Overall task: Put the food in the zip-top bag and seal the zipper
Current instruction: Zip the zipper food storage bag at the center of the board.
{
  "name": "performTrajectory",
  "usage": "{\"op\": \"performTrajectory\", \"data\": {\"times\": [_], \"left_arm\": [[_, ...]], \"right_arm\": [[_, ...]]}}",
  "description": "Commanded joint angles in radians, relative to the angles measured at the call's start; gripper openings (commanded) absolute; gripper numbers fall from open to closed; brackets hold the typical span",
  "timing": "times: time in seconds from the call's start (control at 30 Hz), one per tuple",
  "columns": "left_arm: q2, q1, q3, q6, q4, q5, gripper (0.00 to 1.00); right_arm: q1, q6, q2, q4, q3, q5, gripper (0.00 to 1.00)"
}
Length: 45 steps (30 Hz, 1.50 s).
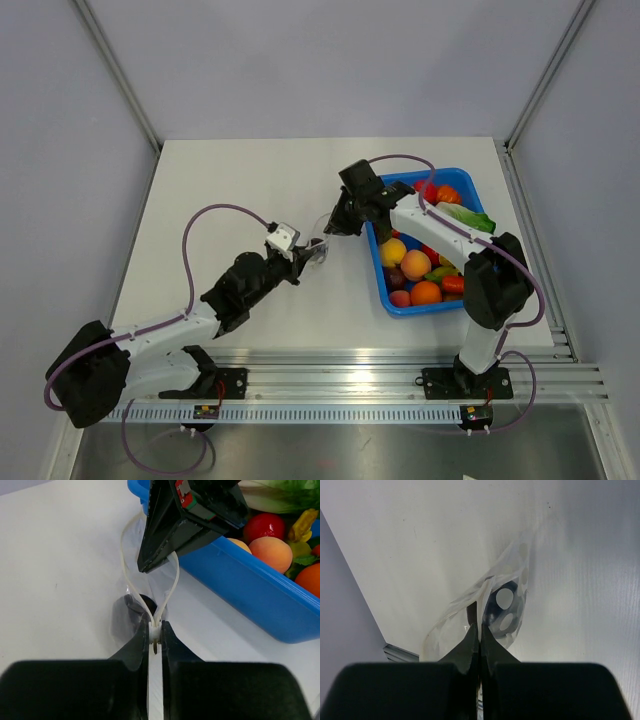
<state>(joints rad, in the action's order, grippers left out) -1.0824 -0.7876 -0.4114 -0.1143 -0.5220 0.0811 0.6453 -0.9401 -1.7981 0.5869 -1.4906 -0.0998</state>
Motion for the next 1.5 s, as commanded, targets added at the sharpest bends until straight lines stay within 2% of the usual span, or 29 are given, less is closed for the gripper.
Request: {"op": "performTrajectory", "data": {"times": [0.0, 0.17, 0.23, 0.3, 0.33, 0.4, 0.57, 0.63, 0.7, 0.83, 0.97, 1.0, 1.1, 1.27, 1.47], "left_arm": [[0.025, -0.001, -0.023, 0.031, -0.073, 0.011, 0.0], [0.073, 0.031, -0.021, 0.057, -0.053, -0.072, 0.0], [0.096, 0.062, -0.03, 0.064, -0.024, -0.145, 0.0], [0.119, 0.12, -0.055, 0.082, 0.037, -0.225, 0.0], [0.125, 0.149, -0.067, 0.087, 0.06, -0.36, 0.0], [0.13, 0.236, -0.099, 0.108, 0.141, -0.51, 0.0], [0.059, 0.358, -0.28, 0.189, 0.328, -0.817, 0.0], [0.023, 0.402, -0.349, 0.215, 0.457, -0.936, 0.0], [-0.04, 0.424, -0.438, 0.261, 0.572, -0.998, 0.0], [-0.102, 0.429, -0.497, 0.268, 0.611, -1.034, 0.0], [-0.108, 0.427, -0.503, 0.274, 0.616, -1.046, 0.0], [-0.108, 0.429, -0.515, 0.281, 0.646, -1.047, 0.0], [-0.109, 0.427, -0.533, 0.315, 0.698, -1.058, 0.0], [-0.108, 0.427, -0.564, 0.378, 0.804, -1.064, 0.0], [-0.08, 0.427, -0.553, 0.381, 0.814, -1.07, 0.0]], "right_arm": [[0.001, -0.016, 0.051, -0.035, 0.027, -0.023, 0.0], [-0.001, 0.01, 0.086, -0.036, 0.052, -0.028, 0.0], [0.001, 0.053, 0.095, -0.035, 0.058, -0.044, 0.04], [0.001, 0.105, 0.129, -0.025, 0.082, -0.046, 0.27], [0.001, 0.124, 0.147, -0.022, 0.095, -0.035, 0.39], [0.002, 0.179, 0.213, 0.002, 0.111, -0.018, 0.56], [0.001, 0.461, 0.373, 0.059, 0.095, -0.005, 0.6], [0.002, 0.609, 0.405, 0.109, 0.056, 0.02, 0.61], [0.001, 0.744, 0.443, 0.128, 0.03, 0.02, 0.62], [0.005, 1.009, 0.514, 0.067, 0.059, -0.16, 0.66], [0.054, 1.208, 0.637, -0.09, 0.174, -0.212, 0.73], [0.071, 1.301, 0.644, -0.113, 0.199, -0.216, 0.73], [0.094, 1.438, 0.628, -0.122, 0.205, -0.283, 0.74], [0.094, 1.613, 0.525, -0.058, 0.156, -0.423, 0.75], [0.094, 1.632, 0.421, -0.053, 0.102, -0.465, 0.77]]}}
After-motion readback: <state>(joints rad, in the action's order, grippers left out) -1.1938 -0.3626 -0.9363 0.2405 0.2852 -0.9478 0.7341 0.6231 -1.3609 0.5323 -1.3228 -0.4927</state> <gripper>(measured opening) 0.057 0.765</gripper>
